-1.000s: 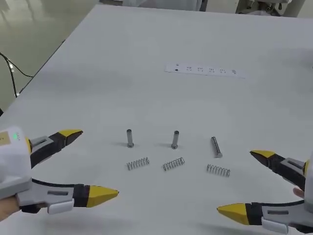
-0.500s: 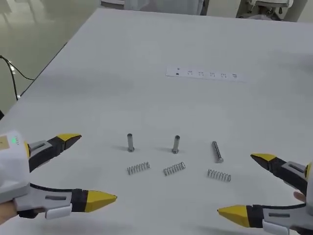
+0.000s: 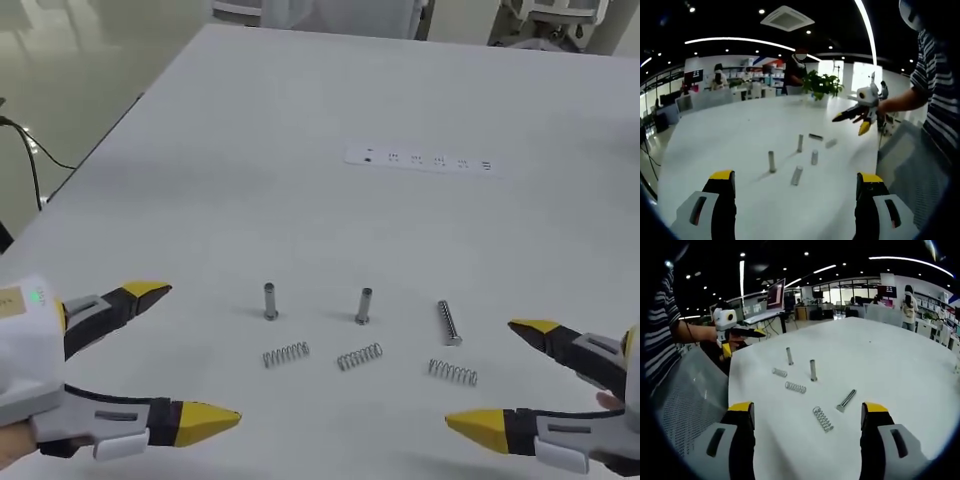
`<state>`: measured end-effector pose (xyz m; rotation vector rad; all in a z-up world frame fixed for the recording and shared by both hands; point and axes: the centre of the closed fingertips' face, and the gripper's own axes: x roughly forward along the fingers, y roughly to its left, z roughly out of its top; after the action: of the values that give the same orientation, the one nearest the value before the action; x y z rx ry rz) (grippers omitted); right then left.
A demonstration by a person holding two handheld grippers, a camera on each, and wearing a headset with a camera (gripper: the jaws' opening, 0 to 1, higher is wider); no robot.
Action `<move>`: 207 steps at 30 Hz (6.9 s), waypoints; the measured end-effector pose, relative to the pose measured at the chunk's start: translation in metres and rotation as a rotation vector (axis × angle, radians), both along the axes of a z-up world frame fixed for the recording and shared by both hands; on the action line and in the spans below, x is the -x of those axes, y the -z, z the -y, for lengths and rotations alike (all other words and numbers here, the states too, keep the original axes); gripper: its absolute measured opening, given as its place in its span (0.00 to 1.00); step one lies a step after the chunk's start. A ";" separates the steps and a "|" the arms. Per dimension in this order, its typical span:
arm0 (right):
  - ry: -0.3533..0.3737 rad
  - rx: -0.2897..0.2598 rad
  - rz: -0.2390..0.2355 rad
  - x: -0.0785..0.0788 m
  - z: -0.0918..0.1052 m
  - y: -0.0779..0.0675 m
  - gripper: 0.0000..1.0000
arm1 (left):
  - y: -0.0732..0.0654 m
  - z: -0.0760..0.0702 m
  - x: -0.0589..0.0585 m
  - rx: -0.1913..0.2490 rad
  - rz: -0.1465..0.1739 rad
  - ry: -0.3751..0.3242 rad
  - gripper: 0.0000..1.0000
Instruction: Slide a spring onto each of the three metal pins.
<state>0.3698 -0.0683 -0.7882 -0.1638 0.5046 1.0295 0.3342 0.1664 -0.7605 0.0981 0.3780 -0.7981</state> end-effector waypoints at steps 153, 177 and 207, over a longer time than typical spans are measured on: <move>0.275 0.125 -0.180 -0.087 -0.005 0.030 0.05 | 0.008 -0.014 0.005 0.010 -0.018 -0.034 0.98; 0.246 0.119 -0.090 -0.074 -0.001 0.028 0.05 | 0.008 -0.014 0.004 0.013 -0.018 -0.035 0.98; 0.189 0.171 -0.052 -0.069 -0.003 0.030 0.06 | 0.010 -0.012 0.006 0.031 -0.016 -0.046 0.98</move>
<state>0.4393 -0.0651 -0.8184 -0.2366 0.6435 0.8078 0.3284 0.1785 -0.7702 0.0541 0.3818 -0.7597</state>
